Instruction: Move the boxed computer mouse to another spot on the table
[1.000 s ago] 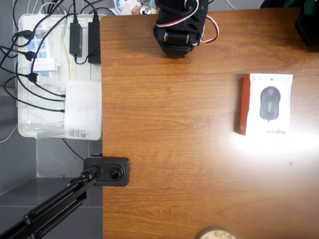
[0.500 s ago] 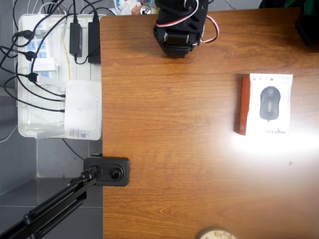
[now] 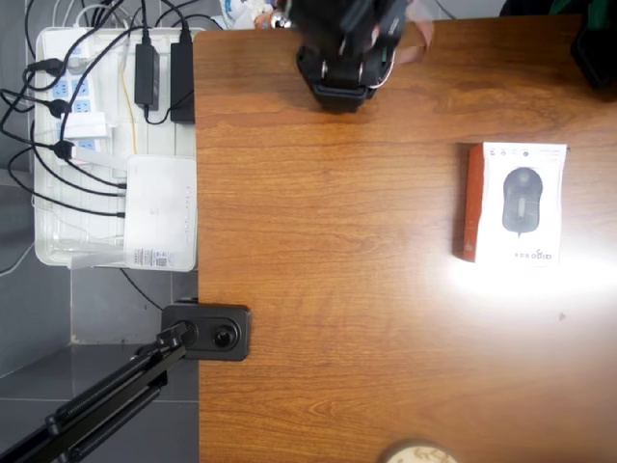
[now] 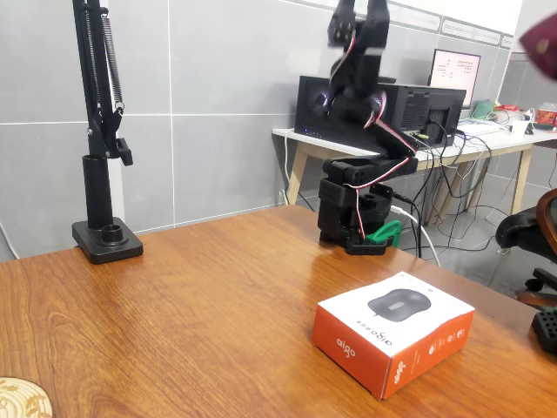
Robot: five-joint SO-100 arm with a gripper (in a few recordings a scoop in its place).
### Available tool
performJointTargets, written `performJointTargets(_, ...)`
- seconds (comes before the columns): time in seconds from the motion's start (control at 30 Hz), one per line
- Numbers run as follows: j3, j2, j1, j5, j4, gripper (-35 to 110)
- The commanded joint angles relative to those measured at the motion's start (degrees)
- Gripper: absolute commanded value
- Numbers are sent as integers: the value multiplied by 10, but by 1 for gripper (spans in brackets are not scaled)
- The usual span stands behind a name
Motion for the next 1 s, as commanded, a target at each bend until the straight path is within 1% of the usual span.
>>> performJointTargets(0.0,-312,-250,-213,171,195,0)
performJointTargets(0.03,-372,-308,-225,175,207,0)
performJointTargets(0.07,-417,-359,-256,200,207,1)
performJointTargets(0.1,-454,-402,-291,232,212,4)
performJointTargets(0.17,-508,-468,-328,242,241,10)
performJointTargets(0.23,-520,-497,-387,256,281,16)
performJointTargets(0.3,-466,-497,-420,292,285,29)
performJointTargets(0.33,-425,-483,-433,320,294,37)
performJointTargets(0.37,-392,-469,-449,367,329,48)
performJointTargets(0.4,-374,-465,-472,420,373,70)
performJointTargets(0.43,-365,-471,-486,424,391,90)
performJointTargets(0.47,-357,-482,-492,388,384,105)
performJointTargets(0.5,-349,-489,-489,355,381,106)
performJointTargets(0.53,-338,-489,-486,353,380,106)
performJointTargets(0.67,-267,-501,-470,486,409,106)
performJointTargets(0.73,-211,-503,-467,495,419,107)
performJointTargets(0.8,-178,-501,-464,446,465,106)
performJointTargets(0.87,-170,-521,-453,373,505,106)
performJointTargets(0.9,-177,-538,-450,317,515,106)
performJointTargets(0.97,-208,-570,-444,176,526,106)
